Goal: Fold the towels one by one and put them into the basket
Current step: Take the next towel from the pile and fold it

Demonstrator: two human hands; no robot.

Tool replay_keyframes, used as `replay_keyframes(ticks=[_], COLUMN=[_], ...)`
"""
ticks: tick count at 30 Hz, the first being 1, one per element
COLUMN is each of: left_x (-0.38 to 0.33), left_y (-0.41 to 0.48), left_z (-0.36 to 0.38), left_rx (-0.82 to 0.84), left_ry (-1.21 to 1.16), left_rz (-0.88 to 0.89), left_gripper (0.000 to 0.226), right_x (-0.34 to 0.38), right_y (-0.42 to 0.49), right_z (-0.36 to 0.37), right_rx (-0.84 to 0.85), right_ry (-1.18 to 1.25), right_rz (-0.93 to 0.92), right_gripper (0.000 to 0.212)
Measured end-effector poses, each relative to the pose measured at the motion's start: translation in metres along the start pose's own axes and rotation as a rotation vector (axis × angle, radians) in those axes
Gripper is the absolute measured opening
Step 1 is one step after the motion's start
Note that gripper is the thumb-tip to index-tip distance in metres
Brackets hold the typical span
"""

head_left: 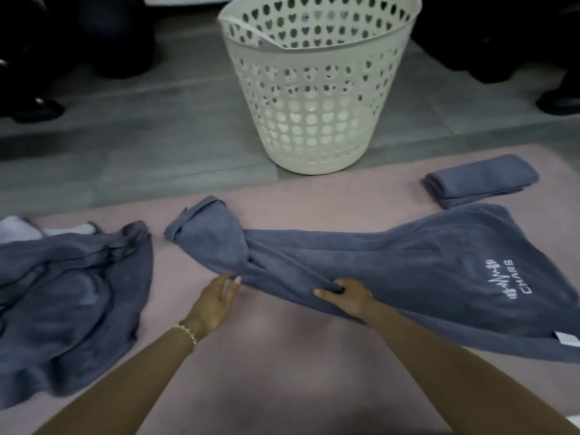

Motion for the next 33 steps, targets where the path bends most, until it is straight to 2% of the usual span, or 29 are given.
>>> replay_keyframes(ticks=[2, 5, 7, 9, 11, 13, 16, 18, 20, 24, 27, 28, 29, 31, 33], left_x=[0.005, 0.018, 0.021, 0.022, 0.023, 0.029, 0.045, 0.051, 0.049, 0.035, 0.04, 0.04, 0.041, 0.041, 0.052], left_y=[-0.005, -0.014, -0.019, -0.025, -0.028, -0.029, -0.026, -0.023, -0.022, -0.028, -0.03, -0.032, -0.032, -0.033, -0.038], left_z=[0.001, 0.0, -0.008, -0.02, -0.029, -0.027, -0.013, -0.003, 0.01, 0.03, 0.035, 0.034, 0.032, 0.017, -0.002], left_rx=[-0.017, -0.02, -0.036, -0.085, -0.107, -0.073, -0.018, 0.002, 0.053, 0.167, 0.199, 0.196, 0.177, 0.084, -0.003], left_ry=[-0.106, -0.196, -0.27, -0.319, -0.359, -0.371, -0.377, -0.387, -0.43, -0.595, -0.61, -0.621, -0.641, -0.696, -0.665], left_rz=[0.023, -0.011, 0.0, 0.007, 0.004, -0.043, -0.135, -0.165, -0.198, -0.248, -0.29, -0.288, -0.277, -0.225, -0.223], left_gripper=[0.055, 0.054, 0.057, 0.044, 0.036, 0.037, 0.041, 0.05, 0.057, 0.059, 0.067, 0.067, 0.065, 0.058, 0.056], right_x=[0.022, 0.039, 0.028, -0.001, -0.012, -0.004, 0.029, 0.053, 0.075, 0.087, 0.091, 0.096, 0.104, 0.122, 0.125], right_y=[-0.008, -0.035, -0.057, -0.073, -0.082, -0.067, -0.032, -0.013, 0.003, 0.022, 0.022, 0.018, 0.012, -0.003, -0.021], right_z=[0.002, 0.013, 0.031, 0.054, 0.063, 0.061, 0.065, 0.079, 0.092, 0.107, 0.117, 0.117, 0.117, 0.126, 0.153], right_rx=[-0.041, 0.023, 0.179, 0.376, 0.498, 0.439, 0.267, 0.232, 0.211, 0.133, 0.118, 0.105, 0.098, 0.204, 0.476], right_ry=[0.195, 0.054, -0.18, -0.423, -0.432, -0.21, 0.18, 0.37, 0.356, 0.153, -0.005, 0.046, 0.126, 0.171, -0.011], right_rz=[-0.185, -0.306, -0.231, -0.077, 0.021, 0.05, 0.025, -0.005, -0.025, -0.094, -0.131, -0.17, -0.237, -0.382, -0.41], right_gripper=[0.05, 0.049, 0.043, 0.035, 0.026, 0.023, 0.042, 0.048, 0.046, 0.036, 0.022, 0.014, 0.019, 0.039, 0.037])
Point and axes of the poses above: each hand's wrist, its own y-axis towards the middle knuckle, its own z-axis out of the palm, x = y × z, the point moved 8 cm from there along y, towards the middle knuckle, and after that the axes turned 12 degrees about x, right-handed, at the moved point
